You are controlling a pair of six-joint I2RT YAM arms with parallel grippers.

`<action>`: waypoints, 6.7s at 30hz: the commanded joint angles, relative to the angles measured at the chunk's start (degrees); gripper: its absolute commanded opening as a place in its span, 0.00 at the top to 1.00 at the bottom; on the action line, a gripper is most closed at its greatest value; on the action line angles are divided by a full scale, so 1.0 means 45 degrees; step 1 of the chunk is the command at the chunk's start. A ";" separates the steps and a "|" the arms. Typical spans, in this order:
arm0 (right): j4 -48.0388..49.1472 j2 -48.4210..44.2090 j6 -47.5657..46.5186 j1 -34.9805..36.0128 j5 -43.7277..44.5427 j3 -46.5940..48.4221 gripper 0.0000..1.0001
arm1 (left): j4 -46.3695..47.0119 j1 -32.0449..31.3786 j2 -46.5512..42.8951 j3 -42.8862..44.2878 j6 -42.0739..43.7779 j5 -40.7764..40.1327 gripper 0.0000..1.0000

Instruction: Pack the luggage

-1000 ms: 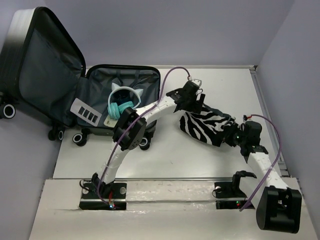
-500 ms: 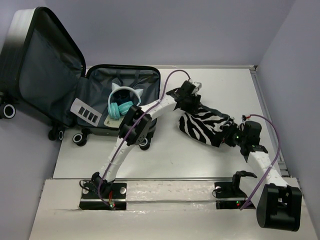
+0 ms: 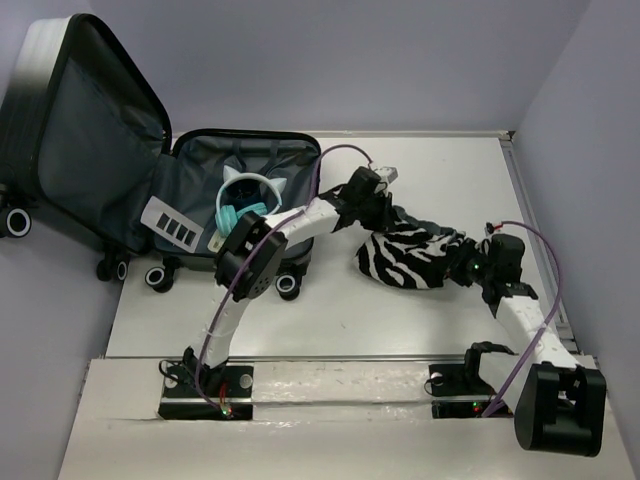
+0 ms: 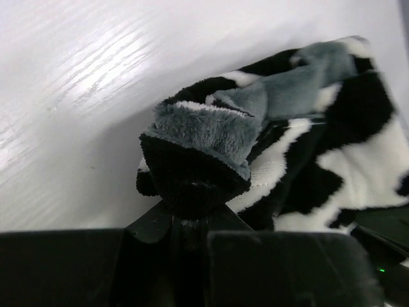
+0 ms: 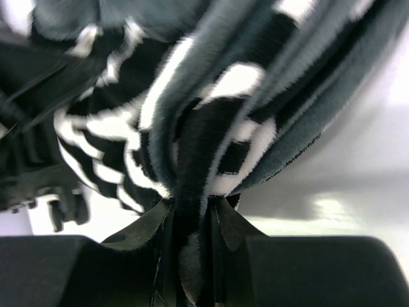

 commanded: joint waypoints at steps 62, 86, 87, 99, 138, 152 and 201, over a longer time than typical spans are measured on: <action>-0.1230 1.1426 -0.3787 1.0156 0.3511 1.4304 0.05 | -0.2217 1.2533 -1.4975 -0.7619 0.3396 -1.9692 0.34; -0.0547 1.1468 -0.2575 1.0156 0.4313 1.2762 0.93 | 0.0050 -0.1189 -1.7865 -0.9669 0.5779 -2.4274 0.94; -0.0547 1.1409 -0.2536 1.0156 0.4157 1.2704 0.93 | 0.0031 -0.2512 -1.7516 -0.9533 0.6050 -2.4918 0.94; -0.0937 1.1662 -0.2614 1.0156 0.3649 1.3170 0.93 | 0.6177 0.0209 -2.2589 -1.0904 1.1861 -2.5979 0.48; -0.0371 1.1683 -0.3375 1.0038 0.3317 1.3211 0.93 | -0.8744 0.3607 -2.0823 -0.7887 -0.5272 -1.8438 0.05; -0.0390 1.1643 -0.3629 1.0038 0.2554 1.3114 0.93 | -0.5754 1.4296 -1.8567 -0.8572 0.0110 -1.1824 0.04; 0.0371 0.9713 -0.3122 0.8869 0.2829 0.9544 0.93 | -0.3213 -0.6411 -1.1928 -0.2057 0.2671 -1.9909 0.23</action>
